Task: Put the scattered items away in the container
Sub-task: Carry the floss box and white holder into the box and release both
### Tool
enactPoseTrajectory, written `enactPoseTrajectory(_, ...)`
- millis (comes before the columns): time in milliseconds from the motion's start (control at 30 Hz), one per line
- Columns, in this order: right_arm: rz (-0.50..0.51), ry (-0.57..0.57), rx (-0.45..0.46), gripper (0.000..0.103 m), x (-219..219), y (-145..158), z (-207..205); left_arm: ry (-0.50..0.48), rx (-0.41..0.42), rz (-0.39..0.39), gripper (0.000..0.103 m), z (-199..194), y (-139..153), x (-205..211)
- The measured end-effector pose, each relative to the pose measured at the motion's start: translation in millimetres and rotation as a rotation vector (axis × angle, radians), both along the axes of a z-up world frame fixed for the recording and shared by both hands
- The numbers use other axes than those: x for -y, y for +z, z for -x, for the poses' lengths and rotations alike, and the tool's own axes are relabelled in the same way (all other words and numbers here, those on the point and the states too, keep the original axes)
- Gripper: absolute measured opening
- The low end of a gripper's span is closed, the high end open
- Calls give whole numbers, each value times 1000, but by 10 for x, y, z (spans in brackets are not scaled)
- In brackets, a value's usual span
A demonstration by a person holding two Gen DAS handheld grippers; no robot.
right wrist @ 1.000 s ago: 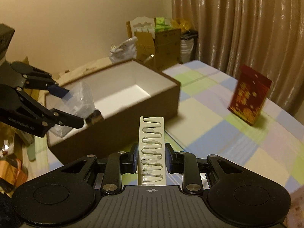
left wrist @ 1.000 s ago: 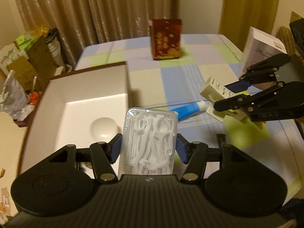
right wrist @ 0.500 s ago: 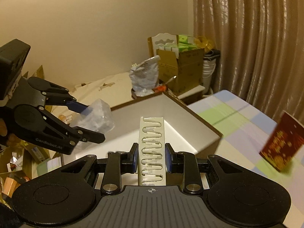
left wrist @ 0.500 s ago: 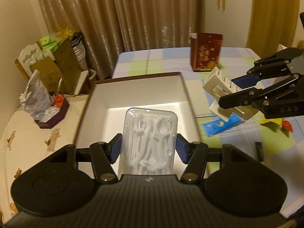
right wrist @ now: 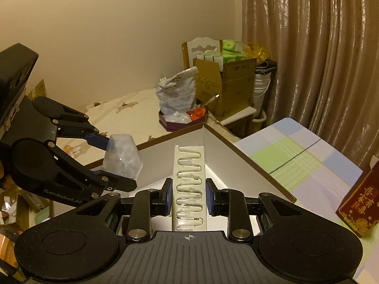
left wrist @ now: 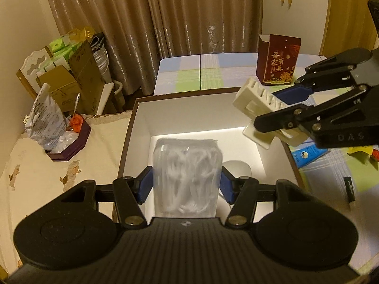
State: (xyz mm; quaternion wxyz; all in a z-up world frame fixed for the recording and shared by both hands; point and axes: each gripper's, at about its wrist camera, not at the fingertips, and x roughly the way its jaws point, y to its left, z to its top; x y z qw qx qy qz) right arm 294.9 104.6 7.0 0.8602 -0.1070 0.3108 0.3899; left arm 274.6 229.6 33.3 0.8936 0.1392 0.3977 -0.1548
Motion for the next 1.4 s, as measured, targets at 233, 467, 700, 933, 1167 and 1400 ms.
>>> enactPoseTrajectory(233,38,-35,-48,30,-126,-291,-300,-16,-33,-27,53,-399,-209,-11)
enactPoseTrajectory(467,69,-42,-60,30,-177,-516,-560,-22,-95,-25,53,-736,-467,-8)
enactPoseTrajectory(700,94,-58,-98,30,-177,-747,-804,-17,-157,-34,53,-1024,-752,7)
enactPoseTrajectory(933,128,-73,-125,30,-176,-908,-972,-22,-232,-30,53,-1270,-1033,90)
enactPoseTrajectory(1167,159,-77,-127,31,-155,-977,-1011,-7,-249,-28,54,-1363,-1131,95)
enactPoseTrajectory(1400,192,-90,-98,31,-185,-991,-1040,-1,-255,-37,54,-1374,-1130,97)
